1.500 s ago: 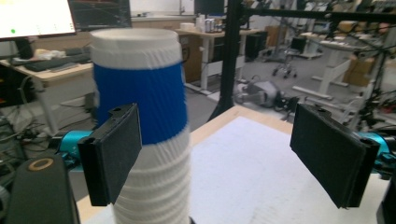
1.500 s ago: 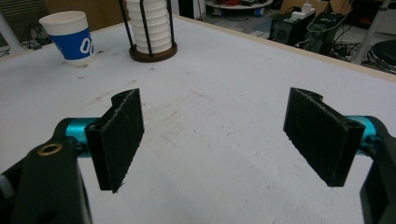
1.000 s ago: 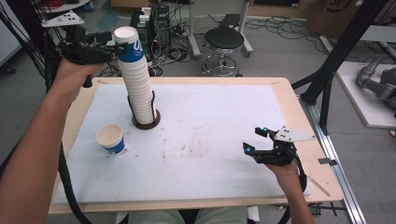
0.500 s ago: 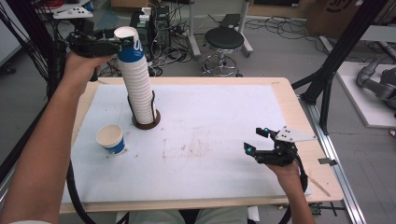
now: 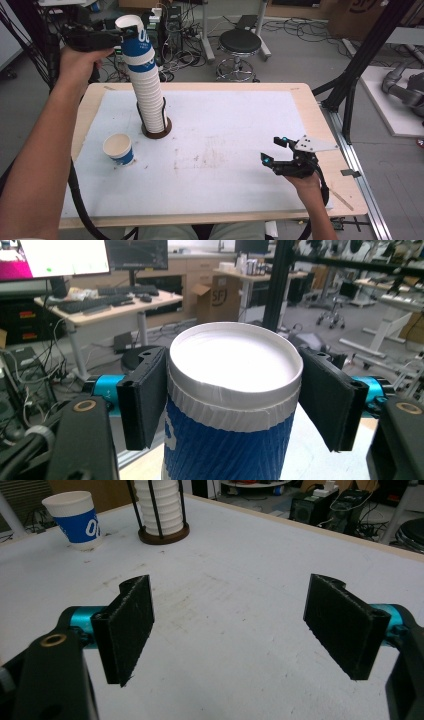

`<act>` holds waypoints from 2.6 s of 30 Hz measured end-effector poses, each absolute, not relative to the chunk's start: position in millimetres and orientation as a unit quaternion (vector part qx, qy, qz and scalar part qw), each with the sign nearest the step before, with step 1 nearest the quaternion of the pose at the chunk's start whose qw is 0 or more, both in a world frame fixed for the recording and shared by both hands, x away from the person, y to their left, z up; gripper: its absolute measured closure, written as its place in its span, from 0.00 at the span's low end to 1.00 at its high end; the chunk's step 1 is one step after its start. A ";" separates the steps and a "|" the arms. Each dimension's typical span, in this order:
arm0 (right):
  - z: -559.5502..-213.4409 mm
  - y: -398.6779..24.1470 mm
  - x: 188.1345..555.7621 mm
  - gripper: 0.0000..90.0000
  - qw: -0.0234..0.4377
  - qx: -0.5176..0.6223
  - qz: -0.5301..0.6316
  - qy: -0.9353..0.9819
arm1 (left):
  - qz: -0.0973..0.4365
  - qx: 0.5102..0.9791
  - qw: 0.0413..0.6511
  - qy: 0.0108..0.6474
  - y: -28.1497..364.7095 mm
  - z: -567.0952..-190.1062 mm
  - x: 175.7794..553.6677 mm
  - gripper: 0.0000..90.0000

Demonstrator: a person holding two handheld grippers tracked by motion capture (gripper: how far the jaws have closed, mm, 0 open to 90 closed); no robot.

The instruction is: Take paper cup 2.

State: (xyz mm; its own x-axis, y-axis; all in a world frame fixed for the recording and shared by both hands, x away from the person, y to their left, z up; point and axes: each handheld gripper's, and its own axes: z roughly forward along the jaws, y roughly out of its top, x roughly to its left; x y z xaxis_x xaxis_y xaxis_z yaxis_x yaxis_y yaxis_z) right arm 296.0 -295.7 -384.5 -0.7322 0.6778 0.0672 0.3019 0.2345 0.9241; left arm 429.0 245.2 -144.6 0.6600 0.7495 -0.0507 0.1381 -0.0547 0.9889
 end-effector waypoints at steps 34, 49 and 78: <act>-384.4 -294.7 296.1 0.23 0.178 0.320 0.528 0.766 | 0.226 0.676 0.669 0.210 230.8 -109.6 358.1 0.34; -384.5 -293.7 295.2 0.23 0.176 0.321 0.528 0.766 | 0.176 0.706 0.661 0.182 193.3 -155.3 355.3 0.34; -390.1 -285.0 299.7 0.23 0.153 0.312 0.523 0.778 | 0.132 0.736 0.643 0.166 144.8 -274.2 344.1 0.34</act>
